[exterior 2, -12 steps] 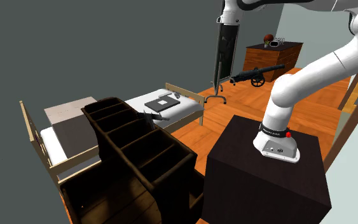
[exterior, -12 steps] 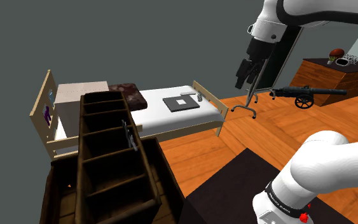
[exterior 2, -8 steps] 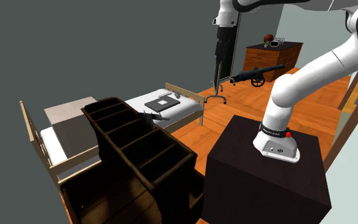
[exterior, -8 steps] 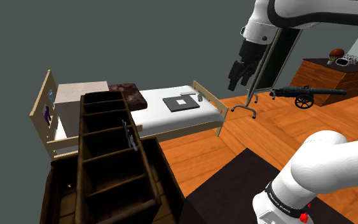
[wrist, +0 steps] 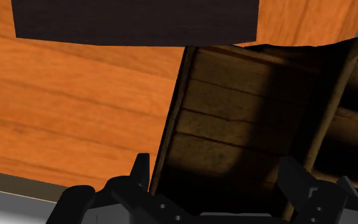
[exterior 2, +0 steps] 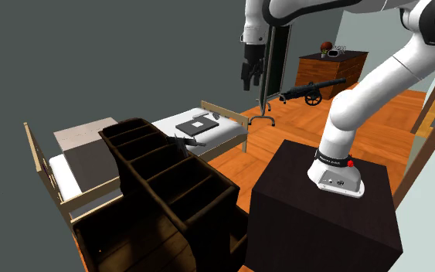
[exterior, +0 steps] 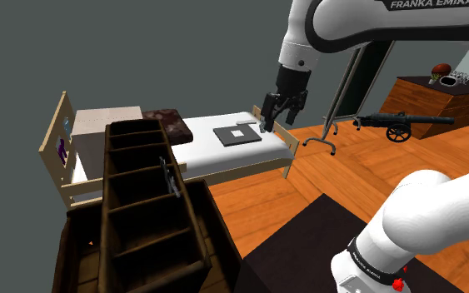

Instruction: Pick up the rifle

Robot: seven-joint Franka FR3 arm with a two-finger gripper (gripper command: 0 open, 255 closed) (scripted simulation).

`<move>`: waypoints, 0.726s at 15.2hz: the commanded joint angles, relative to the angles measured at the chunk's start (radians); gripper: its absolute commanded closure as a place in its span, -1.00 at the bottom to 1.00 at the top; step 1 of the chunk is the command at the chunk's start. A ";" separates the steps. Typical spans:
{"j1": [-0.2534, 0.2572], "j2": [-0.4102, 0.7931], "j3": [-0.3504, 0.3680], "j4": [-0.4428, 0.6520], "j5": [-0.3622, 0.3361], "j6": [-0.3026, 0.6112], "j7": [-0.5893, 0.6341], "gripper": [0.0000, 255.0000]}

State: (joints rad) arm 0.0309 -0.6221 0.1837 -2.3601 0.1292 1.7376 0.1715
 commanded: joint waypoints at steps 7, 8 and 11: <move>0.016 0.250 0.152 0.128 0.043 0.094 0.225 -1.00; 0.017 0.285 0.169 0.149 0.042 0.105 0.254 -1.00; 0.021 0.396 0.218 0.221 0.029 0.132 0.342 -1.00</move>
State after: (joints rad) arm 0.0501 -0.2623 0.3851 -2.1575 0.1618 1.8556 0.4822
